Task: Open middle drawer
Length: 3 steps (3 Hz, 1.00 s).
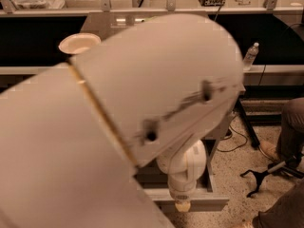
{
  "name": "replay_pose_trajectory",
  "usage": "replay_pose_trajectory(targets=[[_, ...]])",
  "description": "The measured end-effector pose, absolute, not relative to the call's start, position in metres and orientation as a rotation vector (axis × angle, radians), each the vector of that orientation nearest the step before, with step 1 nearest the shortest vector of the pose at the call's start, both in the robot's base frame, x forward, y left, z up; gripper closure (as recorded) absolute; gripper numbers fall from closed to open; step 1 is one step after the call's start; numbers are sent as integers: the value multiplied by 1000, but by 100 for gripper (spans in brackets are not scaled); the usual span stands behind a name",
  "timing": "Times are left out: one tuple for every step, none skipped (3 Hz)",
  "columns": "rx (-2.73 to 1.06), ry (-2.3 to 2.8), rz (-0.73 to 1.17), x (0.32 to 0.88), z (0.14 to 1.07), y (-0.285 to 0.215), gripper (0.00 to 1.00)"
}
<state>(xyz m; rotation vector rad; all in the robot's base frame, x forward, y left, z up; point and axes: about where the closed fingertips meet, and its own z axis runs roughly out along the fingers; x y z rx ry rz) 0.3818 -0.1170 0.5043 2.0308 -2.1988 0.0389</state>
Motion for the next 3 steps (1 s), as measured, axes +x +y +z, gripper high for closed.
replay_pose_trajectory(targets=[[2156, -2047, 173, 440, 545, -95, 92], [2200, -2132, 290, 487, 583, -114, 100], [2135, -2381, 328, 497, 606, -173, 100]])
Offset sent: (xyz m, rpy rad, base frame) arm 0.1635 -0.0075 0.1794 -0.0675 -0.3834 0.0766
